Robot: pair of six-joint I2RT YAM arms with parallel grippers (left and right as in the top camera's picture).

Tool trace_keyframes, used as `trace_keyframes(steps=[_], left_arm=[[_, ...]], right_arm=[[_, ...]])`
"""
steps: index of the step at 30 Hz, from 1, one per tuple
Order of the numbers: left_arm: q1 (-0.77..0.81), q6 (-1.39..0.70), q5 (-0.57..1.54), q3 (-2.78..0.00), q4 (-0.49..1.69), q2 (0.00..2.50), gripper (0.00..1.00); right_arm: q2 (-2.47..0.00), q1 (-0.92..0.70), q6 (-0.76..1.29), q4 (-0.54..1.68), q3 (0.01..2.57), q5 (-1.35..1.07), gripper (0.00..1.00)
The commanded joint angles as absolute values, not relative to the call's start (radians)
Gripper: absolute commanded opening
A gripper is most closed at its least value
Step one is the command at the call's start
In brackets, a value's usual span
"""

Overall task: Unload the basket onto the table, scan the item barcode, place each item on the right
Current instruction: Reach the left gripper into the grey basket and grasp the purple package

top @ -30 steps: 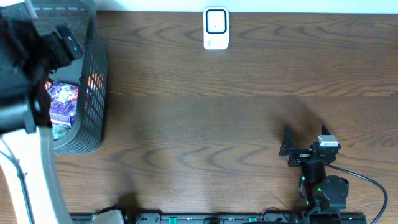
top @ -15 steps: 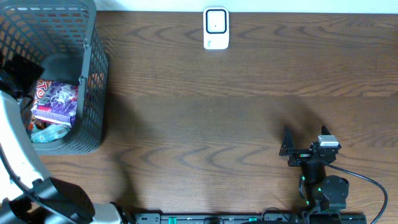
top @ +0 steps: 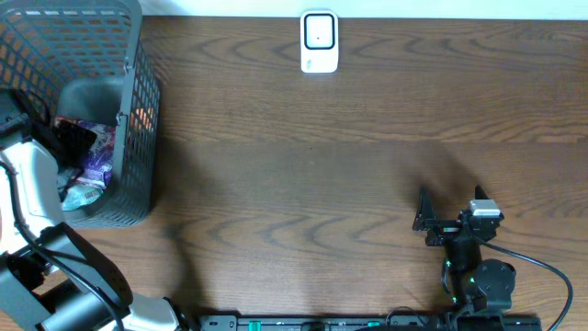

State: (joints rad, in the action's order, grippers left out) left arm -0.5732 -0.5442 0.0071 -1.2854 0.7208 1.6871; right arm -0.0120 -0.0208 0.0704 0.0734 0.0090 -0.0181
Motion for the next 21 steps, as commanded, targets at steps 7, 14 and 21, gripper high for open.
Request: trace_keyframes(steps=[7,14,21], left_arm=[[-0.57,-0.551,0.047,-1.2,0.642,1.744,0.66],[-0.57,-0.551,0.072,-1.211,0.634,1.737,0.07],[-0.571,-0.552,0.129,-1.251,0.635,1.574,0.07]], right_arm=[[-0.007,-0.017,0.062,0.075,0.006,-0.01,0.99],[-0.007,-0.017,0.062,0.075,0.006,-0.01,0.99],[-0.007,-0.017,0.062,0.075,0.006,-0.01,0.99]])
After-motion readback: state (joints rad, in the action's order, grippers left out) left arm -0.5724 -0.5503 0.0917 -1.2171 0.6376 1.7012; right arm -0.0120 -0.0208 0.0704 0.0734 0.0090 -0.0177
